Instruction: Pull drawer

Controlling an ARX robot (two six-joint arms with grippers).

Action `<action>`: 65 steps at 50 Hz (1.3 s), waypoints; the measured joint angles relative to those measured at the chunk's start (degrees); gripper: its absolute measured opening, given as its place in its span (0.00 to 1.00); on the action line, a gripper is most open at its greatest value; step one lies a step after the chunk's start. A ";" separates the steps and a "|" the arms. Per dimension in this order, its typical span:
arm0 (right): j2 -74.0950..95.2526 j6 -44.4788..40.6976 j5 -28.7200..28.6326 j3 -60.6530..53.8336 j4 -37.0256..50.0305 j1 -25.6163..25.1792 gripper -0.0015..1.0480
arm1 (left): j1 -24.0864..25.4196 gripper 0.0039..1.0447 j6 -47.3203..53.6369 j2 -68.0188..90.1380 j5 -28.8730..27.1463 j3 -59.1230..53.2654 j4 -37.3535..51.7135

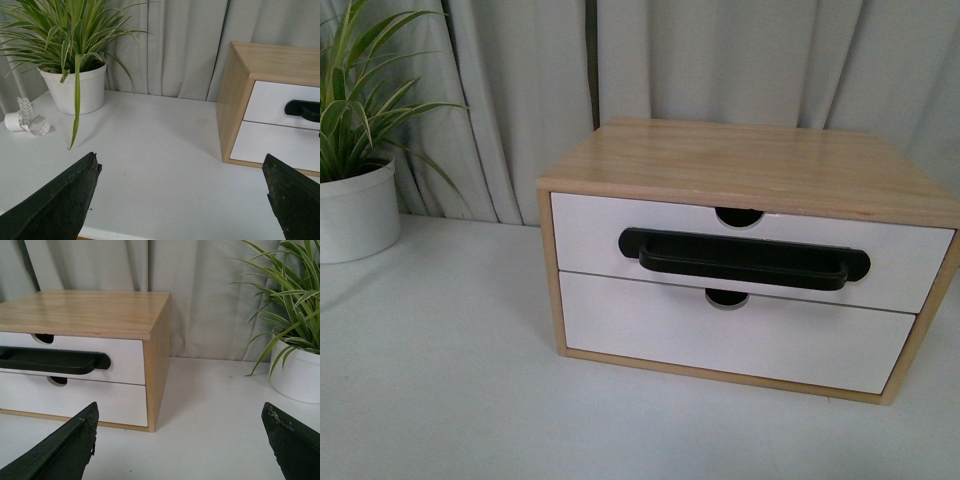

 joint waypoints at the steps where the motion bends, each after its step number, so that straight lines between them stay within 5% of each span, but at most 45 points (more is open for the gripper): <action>1: 0.00 0.00 0.00 0.00 0.00 0.00 0.91 | 0.00 0.95 0.00 -0.02 0.00 0.00 0.00; 47: 0.04 -0.07 -0.33 0.02 -0.07 -0.09 0.91 | 0.00 0.95 0.00 -0.02 0.00 0.00 0.00; 49: 1.46 -1.36 -6.03 1.07 -2.91 -1.88 0.91 | -0.81 0.95 -0.39 0.37 -2.54 0.02 0.09; 52: 8.66 -4.44 -17.86 3.58 -4.39 -6.54 0.91 | -6.05 0.95 -1.44 4.04 -17.77 0.50 1.57; 55: 14.58 -6.58 -21.66 5.49 -1.70 -8.46 0.91 | -9.16 0.95 -1.31 9.90 -26.80 1.51 5.49; 59: 21.24 -9.62 -24.04 8.90 0.11 -8.61 0.91 | -8.35 0.95 0.63 15.04 -24.02 3.30 10.51; 65: 30.36 -14.97 -25.51 14.03 -1.57 -6.38 0.91 | -7.15 0.95 6.58 24.85 -11.96 7.82 16.90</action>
